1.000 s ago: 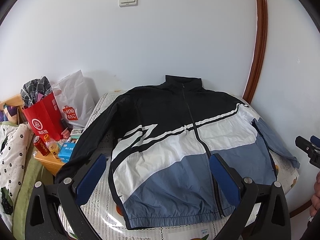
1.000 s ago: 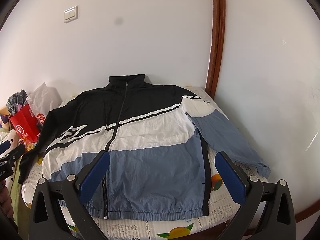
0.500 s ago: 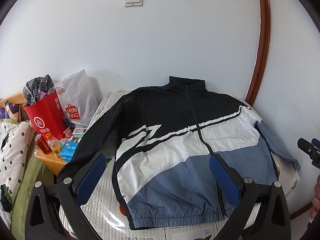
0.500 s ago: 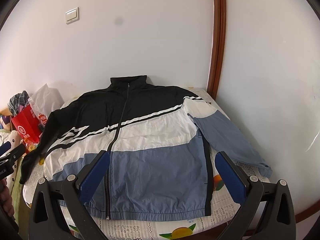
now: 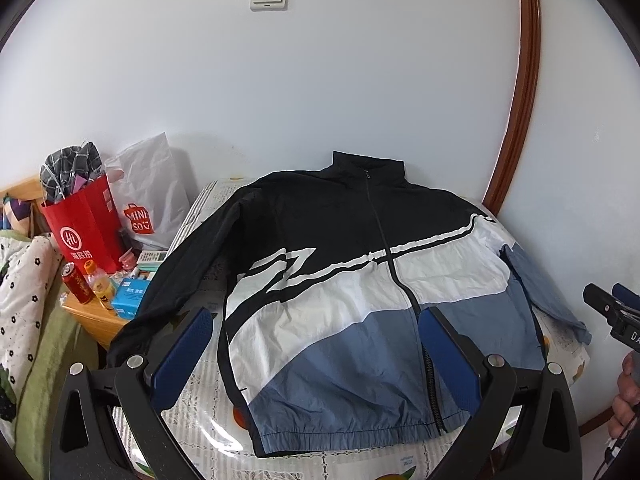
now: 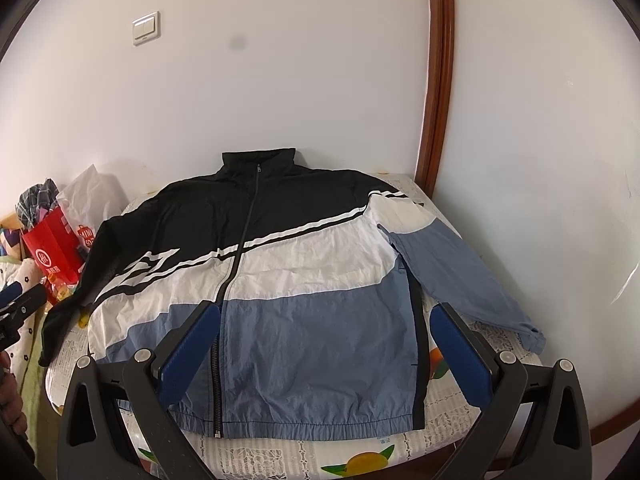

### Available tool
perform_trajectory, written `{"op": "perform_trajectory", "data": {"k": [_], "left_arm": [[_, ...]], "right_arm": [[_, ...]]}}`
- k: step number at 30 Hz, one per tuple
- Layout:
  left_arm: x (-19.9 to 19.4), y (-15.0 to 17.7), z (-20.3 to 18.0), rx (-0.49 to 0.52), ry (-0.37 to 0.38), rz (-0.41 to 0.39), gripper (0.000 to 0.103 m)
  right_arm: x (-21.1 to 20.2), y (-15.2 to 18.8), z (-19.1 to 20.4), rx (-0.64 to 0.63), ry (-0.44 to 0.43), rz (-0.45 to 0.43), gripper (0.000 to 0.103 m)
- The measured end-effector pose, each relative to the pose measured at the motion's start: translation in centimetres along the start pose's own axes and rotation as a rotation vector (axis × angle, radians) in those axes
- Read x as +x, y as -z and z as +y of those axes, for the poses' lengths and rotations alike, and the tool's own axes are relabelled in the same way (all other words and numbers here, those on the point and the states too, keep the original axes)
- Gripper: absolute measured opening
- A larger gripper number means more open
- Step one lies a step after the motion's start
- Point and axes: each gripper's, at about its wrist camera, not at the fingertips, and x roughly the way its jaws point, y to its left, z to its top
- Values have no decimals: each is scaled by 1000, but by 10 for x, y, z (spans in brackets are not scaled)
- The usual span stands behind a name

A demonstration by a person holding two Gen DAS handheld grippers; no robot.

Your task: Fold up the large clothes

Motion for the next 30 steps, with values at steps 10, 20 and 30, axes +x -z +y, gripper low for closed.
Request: {"op": "perform_trajectory", "data": {"k": [10, 20, 30], "left_arm": [[-6, -2, 0, 8, -22, 16, 103], [-8, 1, 11, -19, -37, 16, 103], [26, -1, 47, -109, -47, 52, 103]], "right_arm": [[-7, 3, 0, -16, -3, -10, 103], [-11, 8, -2, -27, 7, -11, 103], [34, -5, 9, -46, 39, 35, 103]]}}
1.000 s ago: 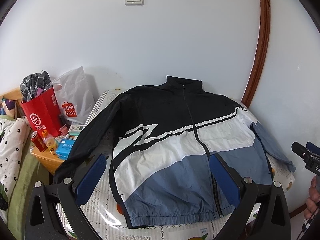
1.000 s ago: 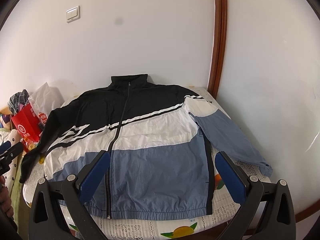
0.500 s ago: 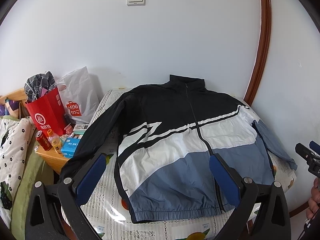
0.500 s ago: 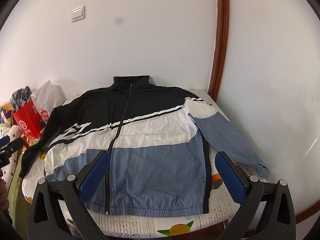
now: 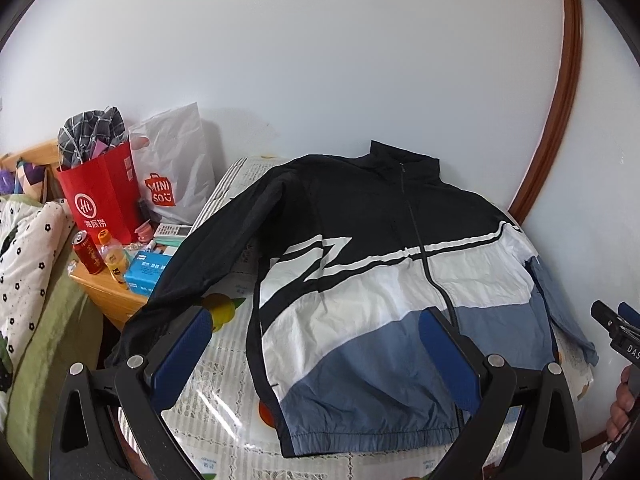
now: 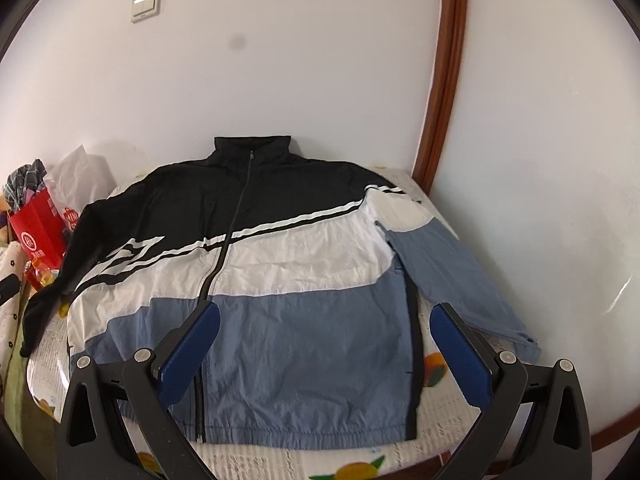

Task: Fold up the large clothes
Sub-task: 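Grasp the black sleeve edge of the jacket with the left gripper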

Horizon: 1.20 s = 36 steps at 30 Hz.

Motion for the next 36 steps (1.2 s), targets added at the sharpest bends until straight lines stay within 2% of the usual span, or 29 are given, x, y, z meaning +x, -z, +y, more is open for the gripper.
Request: {"op": "perform_trajectory", "data": {"k": [8, 11, 16, 24, 32, 35, 36], "left_arm": [[36, -2, 22, 3, -58, 10, 102], [54, 1, 41, -29, -61, 43, 99], [82, 5, 71, -80, -77, 90, 89], [121, 0, 92, -76, -117, 113, 84], [161, 1, 105, -63, -156, 147, 63], [172, 1, 108, -71, -186, 151, 51], [176, 1, 110, -76, -189, 157, 45]], "right_arm": [[36, -3, 5, 81, -135, -13, 103], [47, -5, 11, 88, -145, -22, 102], [70, -5, 27, 72, -166, -2, 94], [107, 1, 57, 34, -171, 61, 94], [141, 3, 60, 36, -152, 109, 94], [151, 3, 61, 37, -144, 123, 94], [155, 2, 61, 38, -143, 129, 94]]}}
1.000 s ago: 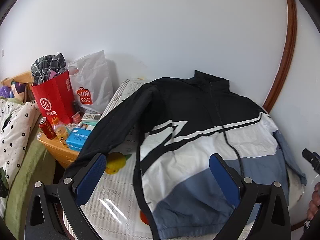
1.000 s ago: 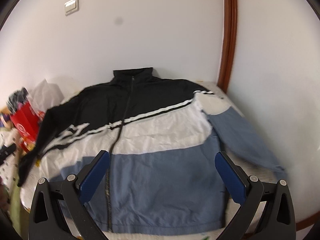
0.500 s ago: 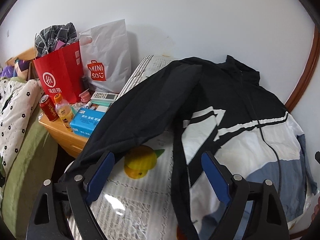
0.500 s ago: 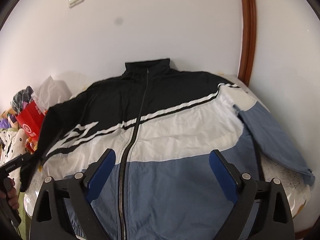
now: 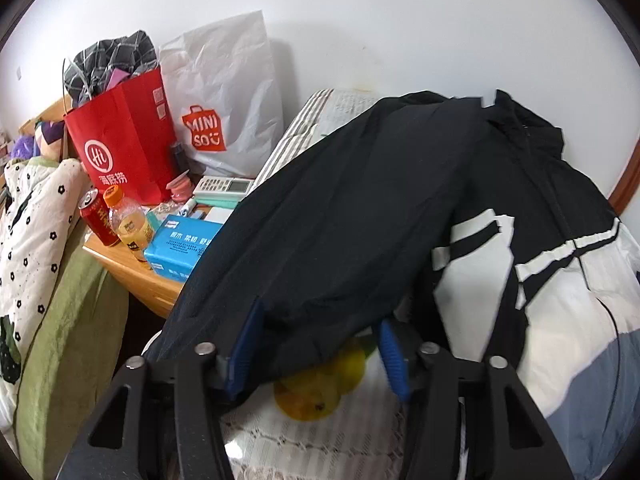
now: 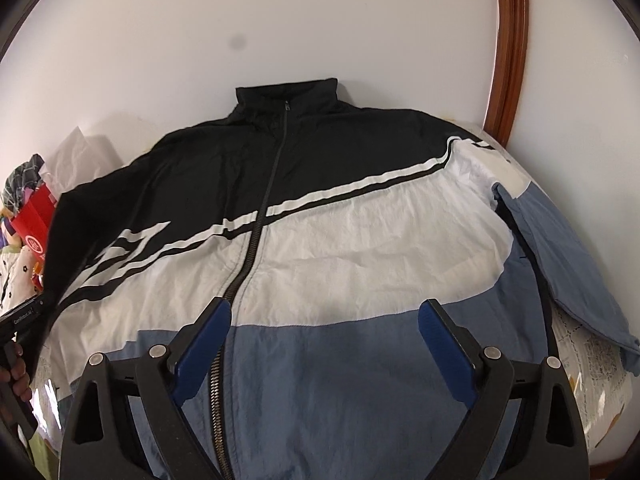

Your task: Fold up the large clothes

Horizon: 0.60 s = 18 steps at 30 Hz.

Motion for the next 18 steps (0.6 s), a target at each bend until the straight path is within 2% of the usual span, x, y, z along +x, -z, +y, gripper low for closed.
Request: {"op": "perform_trajectory", "data": {"k": [2, 4, 5, 15, 18], "left_arm": [[5, 0, 0, -7, 8, 11, 31], [6, -1, -1, -15, 28, 13, 11], [6, -2, -3, -17, 43, 9, 7], [-23, -19, -33, 3, 63, -44, 5], [-29, -24, -49, 12, 93, -49, 5]], "right_arm": [[6, -2, -1, 2, -1, 5, 93], [12, -5, -1, 8, -6, 8, 94], [14, -6, -1, 8, -10, 11, 94], [19, -14, -6, 5, -59, 9, 93], [15, -14, -14, 6, -64, 3, 93]]}}
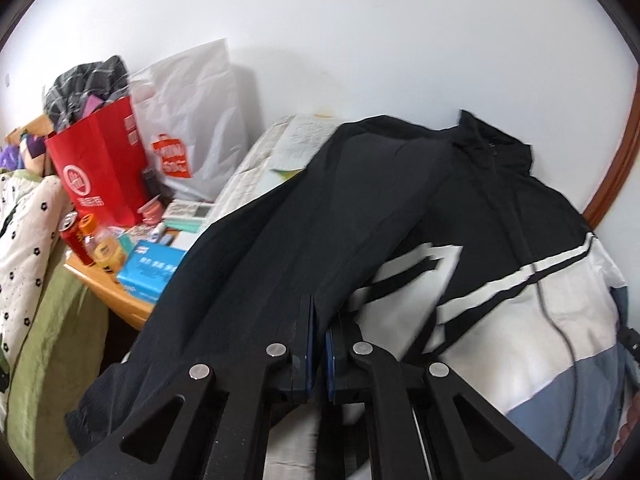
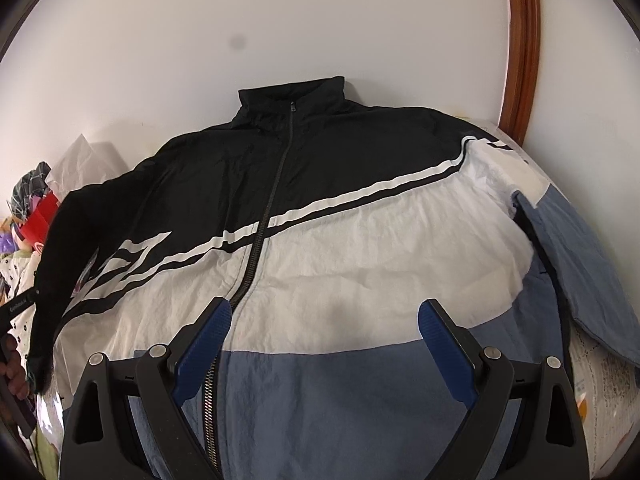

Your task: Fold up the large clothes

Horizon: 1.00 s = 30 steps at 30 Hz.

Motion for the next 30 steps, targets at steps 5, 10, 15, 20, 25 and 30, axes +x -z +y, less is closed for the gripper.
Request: {"op": "perform_trajectory", "data": {"k": [5, 10, 15, 20, 25, 30], "left_arm": [[-5, -4, -37, 43, 42, -6, 4], [-5, -7, -78, 90, 62, -3, 4], [-2, -8, -110, 122, 77, 7, 4], [-3, -12, -136, 137, 110, 23, 4], [-2, -14, -158, 161, 134, 30, 4], [4, -14, -170, 160, 150, 50, 4]], "right_arm": [[-16, 3, -17, -4, 11, -19, 93], [-29, 5, -42, 14, 24, -38, 94], [-35, 8, -69, 58, 30, -36, 94], [-36, 13, -90, 86, 35, -33, 94], [-36, 18, -104, 111, 36, -30, 94], [-36, 20, -112, 119, 42, -25, 94]]}}
